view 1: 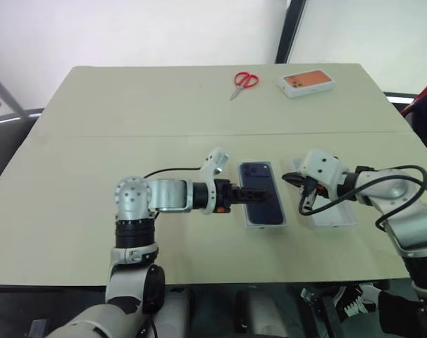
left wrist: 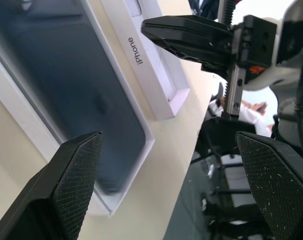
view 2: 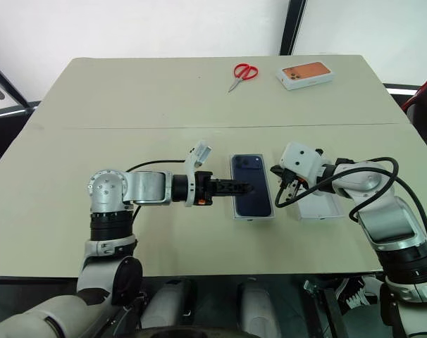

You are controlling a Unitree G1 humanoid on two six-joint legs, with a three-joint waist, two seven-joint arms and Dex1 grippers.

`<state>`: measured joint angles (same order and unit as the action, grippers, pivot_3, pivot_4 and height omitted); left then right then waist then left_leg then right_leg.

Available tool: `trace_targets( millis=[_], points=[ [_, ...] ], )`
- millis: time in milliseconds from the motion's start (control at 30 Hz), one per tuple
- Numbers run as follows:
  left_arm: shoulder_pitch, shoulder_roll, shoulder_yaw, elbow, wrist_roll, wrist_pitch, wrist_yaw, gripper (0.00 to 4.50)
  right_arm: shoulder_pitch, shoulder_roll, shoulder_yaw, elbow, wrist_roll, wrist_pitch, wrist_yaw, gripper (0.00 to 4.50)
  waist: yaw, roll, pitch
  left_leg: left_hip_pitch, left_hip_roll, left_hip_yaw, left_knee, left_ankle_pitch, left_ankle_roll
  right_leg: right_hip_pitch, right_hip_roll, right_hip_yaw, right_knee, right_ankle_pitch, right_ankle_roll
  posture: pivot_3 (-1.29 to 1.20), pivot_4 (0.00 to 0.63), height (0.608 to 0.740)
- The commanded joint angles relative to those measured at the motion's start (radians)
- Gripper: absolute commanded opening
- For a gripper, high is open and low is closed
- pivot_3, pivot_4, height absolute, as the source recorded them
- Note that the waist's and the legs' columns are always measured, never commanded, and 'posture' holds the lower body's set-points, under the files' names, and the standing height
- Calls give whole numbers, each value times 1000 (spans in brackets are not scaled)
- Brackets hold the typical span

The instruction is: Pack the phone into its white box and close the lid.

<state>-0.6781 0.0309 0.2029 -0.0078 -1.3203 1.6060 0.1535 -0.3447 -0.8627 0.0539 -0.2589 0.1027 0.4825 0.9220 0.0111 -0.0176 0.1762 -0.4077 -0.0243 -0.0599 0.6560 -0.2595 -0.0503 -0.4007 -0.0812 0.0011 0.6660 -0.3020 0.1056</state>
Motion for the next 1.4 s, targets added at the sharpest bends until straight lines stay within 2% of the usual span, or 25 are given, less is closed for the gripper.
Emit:
trace_targets(
  millis=[33, 200, 300, 367, 467, 533, 667, 700, 800, 1033, 1233, 1400],
  points=[
    [-11, 33, 8, -16, 11, -6, -29, 4448, -21, 1, -13, -13, 2, -13, -10, 0, 1, 0, 0, 0, 0, 0, 0, 0, 0, 0, 0, 0, 0, 0, 0, 0, 150, 740],
    [-18, 85, 43, -11, 20, -37, -54, 4448, -17, -3, -16, -18, 3, -11, -13, 0, 0, 0, 0, 0, 0, 0, 0, 0, 0, 0, 0, 0, 0, 0, 0, 0, 150, 740],
    [-5, 204, 36, -79, 106, -138, -146, 4448, -19, -12, -18, -14, -5, -10, -18, 0, -7, 0, 0, 0, 0, 0, 0, 0, 0, 0, 0, 0, 0, 0, 0, 0, 150, 740],
    [32, 309, -24, -134, 221, -253, -242, 4448, -24, -18, -19, -8, -8, -13, -17, 0, -13, 0, 0, 0, 1, 0, -1, 0, 0, 0, 1, 0, 0, 0, 0, 0, 150, 740],
    [94, 460, -162, -199, 405, -425, -389, 3581, -31, -35, -6, 0, -14, -21, 1, 0, -20, 1, 0, 1, 0, 1, -3, 0, 0, 0, 1, 0, -1, 0, 0, 0, 150, 740],
    [113, 512, -235, -229, 480, -500, -465, 2648, -37, -44, 5, 8, -23, -18, 8, 0, -18, 1, 0, 1, 0, 1, -3, 0, 0, 0, 0, 0, -2, 0, 0, 0, 150, 740],
    [121, 606, -461, -300, 695, -696, -642, 478, -57, -65, 60, 42, -95, -57, 13, 0, -9, 1, 0, 1, 0, 1, -3, -1, 1, 1, -1, 0, -3, 0, 0, 0, 150, 740],
    [111, 614, -517, -292, 743, -722, -668, 83, -62, -66, 76, 51, -116, -70, 7, 0, -8, 1, 0, 1, 0, 1, -3, -1, 2, 1, -1, 0, -3, 0, 0, 0, 150, 740],
    [58, 584, -642, -226, 855, -759, -719, 28, -72, -55, 128, 76, -188, -110, -15, 0, -5, 1, 0, 1, 1, 1, -3, -3, 5, 1, 0, 0, -3, 0, 0, 0, 150, 740],
    [-8, 457, -741, -124, 955, -790, -822, 28, -75, -17, 190, 99, -256, -135, -28, 0, -7, 1, 0, 0, 0, 0, -2, -3, 6, 1, 0, 0, -2, 0, 0, 0, 150, 740],
    [-35, 340, -754, -80, 989, -782, -858, 28, -40, -24, 169, 46, -246, -119, -4, 0, -7, 1, 0, 0, 0, 0, 0, -4, 7, 1, 0, -1, -1, 0, 0, 0, 150, 740],
    [-37, 289, -757, -51, 1023, -776, -865, 28, -1, -49, 133, 5, -230, -107, 23, 0, -1, 1, 0, 0, 0, 0, 2, -4, 8, 2, 0, -1, -1, 0, 0, 0, 150, 740]
  ],
)
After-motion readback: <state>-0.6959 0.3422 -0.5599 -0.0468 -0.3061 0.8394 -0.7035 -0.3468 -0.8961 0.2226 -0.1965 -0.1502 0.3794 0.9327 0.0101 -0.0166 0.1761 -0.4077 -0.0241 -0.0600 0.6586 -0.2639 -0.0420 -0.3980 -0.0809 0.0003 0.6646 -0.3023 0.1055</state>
